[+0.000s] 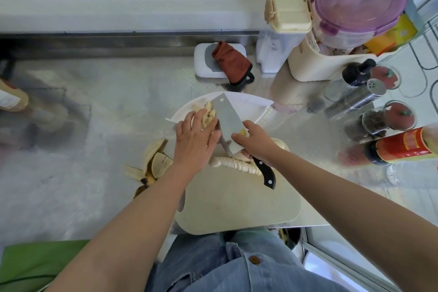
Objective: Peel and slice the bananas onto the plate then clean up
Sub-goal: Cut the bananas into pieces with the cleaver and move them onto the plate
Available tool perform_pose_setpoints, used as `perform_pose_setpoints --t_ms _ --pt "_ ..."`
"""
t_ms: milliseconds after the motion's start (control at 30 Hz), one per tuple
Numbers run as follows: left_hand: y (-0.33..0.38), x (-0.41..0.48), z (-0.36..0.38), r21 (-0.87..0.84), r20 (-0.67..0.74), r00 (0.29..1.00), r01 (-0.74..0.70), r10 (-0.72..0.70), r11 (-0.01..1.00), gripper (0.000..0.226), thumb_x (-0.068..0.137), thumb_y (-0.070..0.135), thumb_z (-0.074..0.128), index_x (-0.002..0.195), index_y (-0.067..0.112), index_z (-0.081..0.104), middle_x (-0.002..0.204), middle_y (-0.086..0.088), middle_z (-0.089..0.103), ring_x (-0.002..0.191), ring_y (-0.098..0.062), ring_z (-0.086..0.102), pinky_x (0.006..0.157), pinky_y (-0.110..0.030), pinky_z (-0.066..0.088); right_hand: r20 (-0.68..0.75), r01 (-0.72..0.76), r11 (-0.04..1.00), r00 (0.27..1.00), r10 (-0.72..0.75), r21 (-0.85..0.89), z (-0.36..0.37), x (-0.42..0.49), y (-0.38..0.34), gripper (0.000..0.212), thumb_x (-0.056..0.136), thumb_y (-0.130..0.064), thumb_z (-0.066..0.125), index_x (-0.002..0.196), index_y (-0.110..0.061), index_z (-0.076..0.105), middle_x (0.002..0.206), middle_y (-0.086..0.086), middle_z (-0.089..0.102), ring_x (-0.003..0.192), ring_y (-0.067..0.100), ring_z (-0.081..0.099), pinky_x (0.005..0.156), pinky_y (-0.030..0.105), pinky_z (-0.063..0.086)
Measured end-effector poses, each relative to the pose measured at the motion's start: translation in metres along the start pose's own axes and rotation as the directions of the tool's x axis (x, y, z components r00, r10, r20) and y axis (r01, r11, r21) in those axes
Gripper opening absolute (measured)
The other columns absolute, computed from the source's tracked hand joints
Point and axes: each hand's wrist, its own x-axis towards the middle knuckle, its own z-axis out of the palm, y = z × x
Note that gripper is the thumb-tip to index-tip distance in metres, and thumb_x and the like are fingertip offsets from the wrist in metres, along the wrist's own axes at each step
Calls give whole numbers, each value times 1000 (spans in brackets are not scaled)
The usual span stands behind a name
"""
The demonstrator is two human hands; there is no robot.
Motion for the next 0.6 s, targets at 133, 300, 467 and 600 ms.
perform_pose_setpoints --t_ms 133,300,467,600 --pt "-2 -1 0 23 -1 1000 -5 6 1000 70 94 50 1 141 22 44 152 1 35 141 -25 20 110 -44 19 5 2 999 1000 -2 -43 -8 -6 0 27 91 -20 53 116 -11 49 71 9 57 41 15 46 41 24 38" --pt "6 5 -2 11 46 998 -33 33 999 63 97 48 2 152 26 24 161 7 12 148 -21 1 116 -42 8 10 21 993 1000 -20 -119 -13 -7 -1 28 91 -21 53 116 -12 48 71 14 58 42 16 48 41 24 38" --pt "7 17 2 17 129 991 -39 37 999 60 101 46 8 154 20 9 162 9 0 148 -17 -10 119 -40 -2 -6 64 981 998 -66 -184 -10 -1 -9 23 91 -22 54 112 -14 49 79 11 60 47 19 52 44 24 42" --pt "3 22 2 56 154 988 -13 5 998 63 99 48 3 155 19 5 162 6 -6 148 -18 -13 120 -42 -3 -32 118 952 991 -132 -283 -15 3 -10 20 91 -20 53 109 -10 51 73 2 53 54 15 51 56 28 41"
